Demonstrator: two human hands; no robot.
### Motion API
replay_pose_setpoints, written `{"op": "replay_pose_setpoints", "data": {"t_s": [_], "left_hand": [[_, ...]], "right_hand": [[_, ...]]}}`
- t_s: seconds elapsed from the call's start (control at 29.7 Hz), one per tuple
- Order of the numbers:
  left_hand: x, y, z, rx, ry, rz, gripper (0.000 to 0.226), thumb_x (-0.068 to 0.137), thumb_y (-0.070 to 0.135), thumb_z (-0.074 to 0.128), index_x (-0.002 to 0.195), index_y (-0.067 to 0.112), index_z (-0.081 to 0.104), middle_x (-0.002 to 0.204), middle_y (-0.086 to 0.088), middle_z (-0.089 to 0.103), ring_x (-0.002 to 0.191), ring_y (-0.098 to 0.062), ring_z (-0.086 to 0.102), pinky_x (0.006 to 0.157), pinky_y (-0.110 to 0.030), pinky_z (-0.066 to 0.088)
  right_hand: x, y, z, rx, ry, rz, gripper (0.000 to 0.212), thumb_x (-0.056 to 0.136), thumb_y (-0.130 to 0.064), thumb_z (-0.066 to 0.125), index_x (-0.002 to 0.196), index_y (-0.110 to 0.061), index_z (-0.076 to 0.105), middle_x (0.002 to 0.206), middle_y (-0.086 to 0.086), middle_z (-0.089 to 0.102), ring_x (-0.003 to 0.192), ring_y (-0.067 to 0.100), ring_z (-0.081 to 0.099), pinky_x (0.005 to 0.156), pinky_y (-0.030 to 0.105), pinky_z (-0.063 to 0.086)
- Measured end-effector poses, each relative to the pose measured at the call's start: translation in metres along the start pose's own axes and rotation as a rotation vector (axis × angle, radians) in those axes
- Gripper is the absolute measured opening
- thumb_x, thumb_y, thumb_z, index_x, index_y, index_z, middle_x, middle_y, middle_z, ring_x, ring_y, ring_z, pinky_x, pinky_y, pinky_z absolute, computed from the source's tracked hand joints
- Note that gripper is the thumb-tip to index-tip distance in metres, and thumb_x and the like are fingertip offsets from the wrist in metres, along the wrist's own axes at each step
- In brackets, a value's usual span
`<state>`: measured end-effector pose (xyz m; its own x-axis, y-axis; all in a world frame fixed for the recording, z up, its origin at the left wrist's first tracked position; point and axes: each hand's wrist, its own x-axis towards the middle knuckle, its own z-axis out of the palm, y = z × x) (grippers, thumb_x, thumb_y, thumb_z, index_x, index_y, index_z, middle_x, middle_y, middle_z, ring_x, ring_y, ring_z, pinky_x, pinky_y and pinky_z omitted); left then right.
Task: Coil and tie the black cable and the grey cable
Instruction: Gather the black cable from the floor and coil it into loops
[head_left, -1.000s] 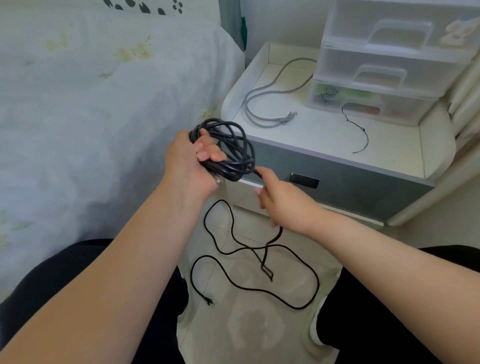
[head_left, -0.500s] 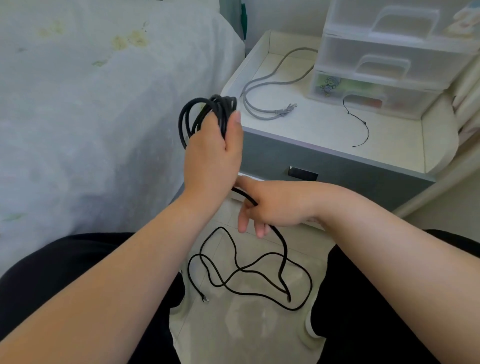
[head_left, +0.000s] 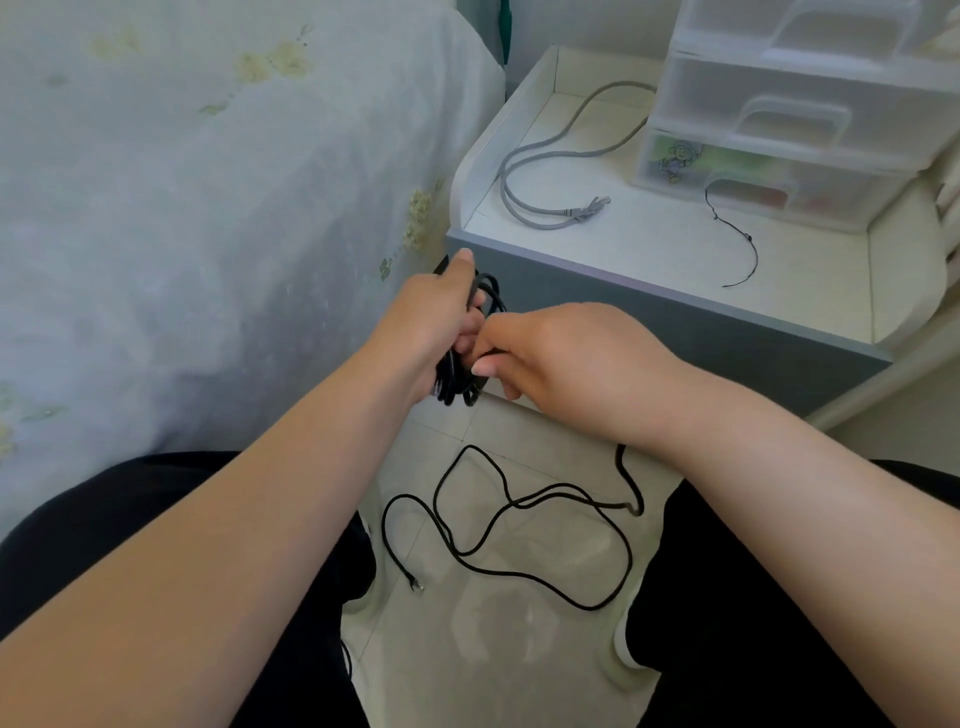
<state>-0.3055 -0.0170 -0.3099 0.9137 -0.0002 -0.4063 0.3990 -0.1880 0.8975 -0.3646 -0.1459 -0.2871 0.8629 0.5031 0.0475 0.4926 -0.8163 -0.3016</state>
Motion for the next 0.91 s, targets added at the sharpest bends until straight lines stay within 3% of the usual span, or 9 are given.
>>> {"op": "replay_pose_setpoints", "data": {"t_s": [0.07, 0.1, 0.2, 0.3, 0.4, 0.57, 0.67, 0.81, 0.91], "left_hand": [[0.001, -0.005, 0.003, 0.106, -0.032, 0.009, 0.048, 0.097, 0.048, 0.041, 0.073, 0.010, 0.059, 0.061, -0.004, 0.060, 0.054, -0.018, 0.056, 0.061, -0.029, 0.049], [0.000, -0.006, 0.003, 0.151, -0.059, 0.011, 0.052, 0.096, 0.051, 0.041, 0.068, 0.011, 0.058, 0.060, -0.006, 0.060, 0.054, -0.020, 0.057, 0.062, -0.032, 0.048], [-0.004, -0.007, 0.004, 0.270, -0.156, -0.001, 0.064, 0.094, 0.062, 0.035, 0.060, 0.011, 0.053, 0.046, -0.009, 0.051, 0.039, -0.021, 0.048, 0.048, -0.027, 0.040], [-0.010, -0.007, 0.002, 0.288, -0.250, -0.023, 0.070, 0.092, 0.067, 0.029, 0.072, 0.007, 0.059, 0.040, -0.007, 0.047, 0.036, -0.019, 0.046, 0.043, -0.023, 0.040], [-0.014, -0.006, 0.002, 0.264, -0.352, -0.014, 0.076, 0.088, 0.074, 0.023, 0.079, 0.006, 0.056, 0.037, -0.004, 0.039, 0.035, -0.018, 0.039, 0.044, -0.025, 0.039], [-0.019, -0.001, -0.002, 0.252, -0.483, 0.015, 0.076, 0.076, 0.084, 0.014, 0.051, 0.019, 0.042, 0.043, 0.001, 0.030, 0.038, -0.013, 0.026, 0.042, -0.024, 0.031], [-0.021, 0.000, -0.004, 0.242, -0.594, 0.023, 0.078, 0.064, 0.089, 0.020, 0.066, 0.014, 0.044, 0.047, 0.002, 0.029, 0.038, -0.012, 0.024, 0.043, -0.024, 0.028], [-0.025, -0.002, -0.009, 0.208, -0.846, 0.064, 0.054, 0.073, 0.068, 0.053, 0.071, 0.015, 0.040, 0.046, 0.006, 0.030, 0.036, -0.006, 0.024, 0.041, -0.021, 0.025], [-0.025, -0.003, -0.015, 0.210, -0.905, 0.080, 0.040, 0.086, 0.040, 0.064, 0.070, 0.015, 0.038, 0.044, 0.006, 0.034, 0.034, -0.005, 0.028, 0.039, -0.018, 0.027]], "right_hand": [[0.003, 0.002, 0.000, 0.076, 0.022, 0.028, 0.018, 0.093, -0.044, 0.047, 0.095, -0.027, 0.052, 0.081, -0.013, 0.058, 0.074, 0.014, 0.051, 0.064, 0.031, 0.040], [0.005, 0.003, 0.002, 0.098, 0.035, 0.028, 0.019, 0.092, -0.045, 0.049, 0.095, -0.026, 0.051, 0.080, -0.013, 0.059, 0.074, 0.015, 0.052, 0.063, 0.032, 0.041], [0.009, 0.008, 0.005, 0.182, 0.055, 0.093, 0.029, 0.084, -0.050, 0.060, 0.086, -0.024, 0.049, 0.069, -0.011, 0.059, 0.063, 0.007, 0.050, 0.058, 0.031, 0.037], [0.012, 0.016, 0.001, 0.237, 0.060, 0.252, 0.050, 0.067, -0.063, 0.068, 0.067, -0.023, 0.038, 0.060, -0.008, 0.047, 0.055, 0.006, 0.040, 0.052, 0.028, 0.027], [0.015, 0.022, 0.001, 0.207, -0.017, 0.341, 0.056, 0.061, -0.072, 0.064, 0.067, -0.023, 0.039, 0.062, -0.009, 0.046, 0.057, 0.009, 0.041, 0.053, 0.029, 0.027], [0.019, 0.042, -0.004, 0.528, -0.121, 0.318, 0.040, 0.071, -0.048, 0.074, 0.063, -0.020, 0.047, 0.055, -0.010, 0.042, 0.051, 0.005, 0.037, 0.056, 0.025, 0.028], [0.015, 0.064, -0.017, 0.709, -0.247, 0.308, 0.024, 0.075, -0.032, 0.075, 0.070, -0.019, 0.055, 0.060, -0.006, 0.051, 0.054, 0.006, 0.044, 0.055, 0.019, 0.036], [0.011, 0.087, -0.019, 1.019, -0.506, 0.310, 0.026, 0.072, -0.012, 0.077, 0.077, -0.015, 0.052, 0.071, 0.011, 0.039, 0.053, 0.011, 0.040, 0.050, 0.013, 0.040], [0.010, 0.091, -0.016, 1.122, -0.433, 0.291, 0.011, 0.078, -0.015, 0.062, 0.076, -0.014, 0.052, 0.056, -0.002, 0.045, 0.053, 0.011, 0.039, 0.055, 0.017, 0.040]]}}
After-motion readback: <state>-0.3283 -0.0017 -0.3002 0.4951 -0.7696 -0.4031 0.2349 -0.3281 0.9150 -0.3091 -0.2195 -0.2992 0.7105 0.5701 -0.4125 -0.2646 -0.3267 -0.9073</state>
